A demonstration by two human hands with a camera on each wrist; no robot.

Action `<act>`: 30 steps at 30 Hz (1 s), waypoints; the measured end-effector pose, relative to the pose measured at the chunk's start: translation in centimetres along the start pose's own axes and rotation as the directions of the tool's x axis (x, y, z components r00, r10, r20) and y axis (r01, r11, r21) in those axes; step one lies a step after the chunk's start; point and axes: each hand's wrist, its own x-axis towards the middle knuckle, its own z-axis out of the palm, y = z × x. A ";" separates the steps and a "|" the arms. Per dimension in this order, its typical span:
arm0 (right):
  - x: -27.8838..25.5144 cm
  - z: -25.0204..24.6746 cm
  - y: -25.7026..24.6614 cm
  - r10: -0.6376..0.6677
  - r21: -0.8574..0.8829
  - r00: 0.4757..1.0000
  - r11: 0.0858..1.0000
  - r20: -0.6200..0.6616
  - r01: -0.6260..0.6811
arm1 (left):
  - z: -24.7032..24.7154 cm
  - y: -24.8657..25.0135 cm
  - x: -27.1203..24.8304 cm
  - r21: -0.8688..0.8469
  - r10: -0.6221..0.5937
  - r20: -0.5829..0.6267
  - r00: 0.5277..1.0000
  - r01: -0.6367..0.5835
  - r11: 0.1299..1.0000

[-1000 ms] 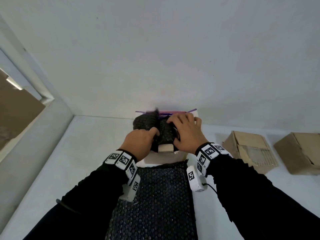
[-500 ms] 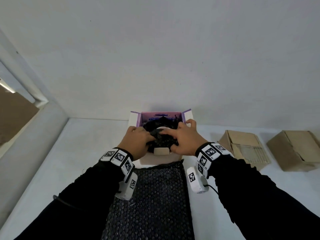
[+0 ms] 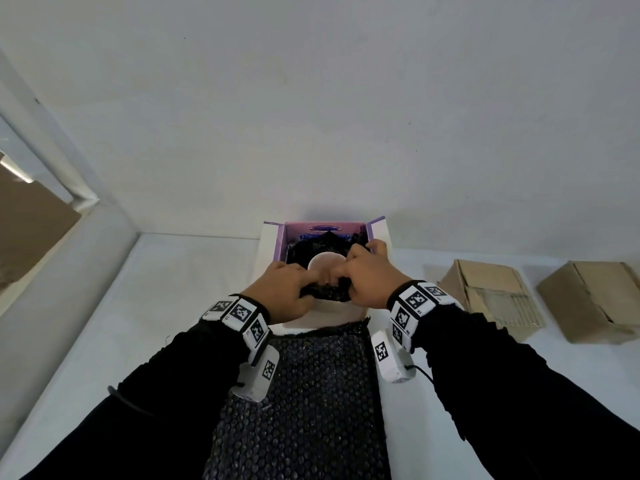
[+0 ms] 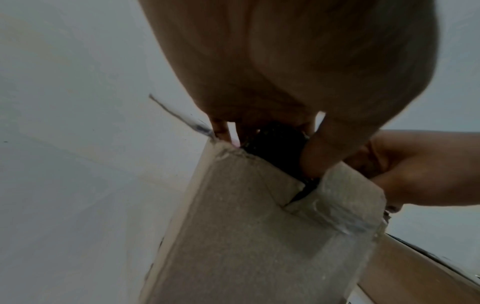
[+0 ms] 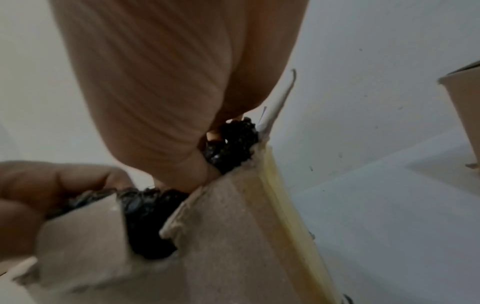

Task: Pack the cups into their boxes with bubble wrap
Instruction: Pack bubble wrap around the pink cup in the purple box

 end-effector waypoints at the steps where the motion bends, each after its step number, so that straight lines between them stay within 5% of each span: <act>1: 0.1 -0.1 0.2 0.017 -0.036 1.000 0.999 0.017 -0.017 | 0.1 -0.1 0.0 -0.025 0.003 0.001 1.000 -0.002 1.000; 6: 0.7 -0.5 -0.3 0.101 -0.028 0.983 0.995 0.155 -0.098 | -0.1 0.1 0.3 0.262 -0.089 0.129 0.988 0.052 0.964; 10: 1.3 -0.4 -0.9 0.097 -0.125 0.974 0.990 0.204 -0.073 | -0.5 1.1 1.2 0.329 -0.123 0.108 0.987 0.081 0.941; 14: 1.1 -0.3 -0.7 0.153 -0.167 0.986 0.973 -0.060 -0.161 | -0.5 1.0 1.3 0.119 -0.110 -0.017 0.994 0.111 0.987; 16: 0.8 -0.7 0.4 0.209 -0.254 0.961 0.934 -0.182 -0.251 | -0.1 0.3 0.9 0.021 -0.011 -0.087 0.996 0.013 1.000; 18: 0.3 -1.0 1.3 0.230 -0.288 0.953 0.915 -0.199 -0.281 | 0.5 -0.3 0.6 0.026 0.070 -0.087 0.994 -0.068 0.997; 25: 0.1 1.5 0.8 0.207 -0.354 0.966 0.901 -0.153 -0.249 | 1.1 -0.4 0.7 0.148 0.066 0.094 0.993 -0.079 0.986; 30: 0.9 0.9 1.0 0.218 -0.339 0.965 0.905 -0.147 -0.257 | 1.2 -0.5 0.1 0.156 0.056 0.070 0.996 -0.066 0.986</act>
